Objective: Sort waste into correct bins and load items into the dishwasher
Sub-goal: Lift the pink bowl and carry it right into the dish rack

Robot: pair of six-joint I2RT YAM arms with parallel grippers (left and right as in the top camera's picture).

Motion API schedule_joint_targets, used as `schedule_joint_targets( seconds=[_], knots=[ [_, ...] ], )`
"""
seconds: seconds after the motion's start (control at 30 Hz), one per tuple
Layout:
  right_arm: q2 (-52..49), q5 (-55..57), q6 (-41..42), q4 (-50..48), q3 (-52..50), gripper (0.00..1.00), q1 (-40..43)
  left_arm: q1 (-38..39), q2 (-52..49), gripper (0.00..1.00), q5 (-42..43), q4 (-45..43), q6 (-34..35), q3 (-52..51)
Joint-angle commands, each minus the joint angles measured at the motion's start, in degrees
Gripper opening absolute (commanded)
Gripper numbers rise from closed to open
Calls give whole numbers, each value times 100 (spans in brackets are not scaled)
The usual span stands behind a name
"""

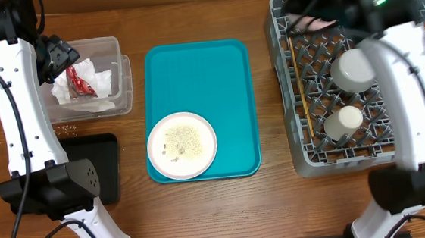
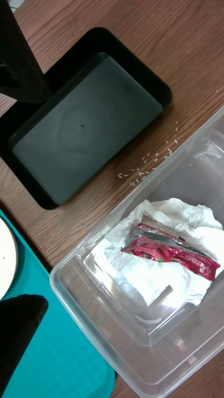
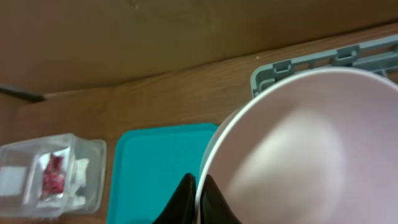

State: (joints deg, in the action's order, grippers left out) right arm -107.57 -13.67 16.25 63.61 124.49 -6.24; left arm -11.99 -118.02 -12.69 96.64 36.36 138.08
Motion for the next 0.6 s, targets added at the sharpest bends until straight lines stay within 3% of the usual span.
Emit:
schedule_joint_targets(
  seconds=[0.0,0.1,0.33,0.57],
  knots=[
    [-315,-2636,-988,-142,-39,4,774,39,52,100,-81,13,94,-9],
    [-570,-3805,-1180,-310,-39,4,1322,39,52,100,-81,13,94,-9],
    [-1314,-5209,-1088,-935,-39,4,2076,39,52,100,-81,13,94,-9],
    [-2103,-5591,92,-1777,-39,4,2293,39,52,100,-81,13,94,-9]
  ],
)
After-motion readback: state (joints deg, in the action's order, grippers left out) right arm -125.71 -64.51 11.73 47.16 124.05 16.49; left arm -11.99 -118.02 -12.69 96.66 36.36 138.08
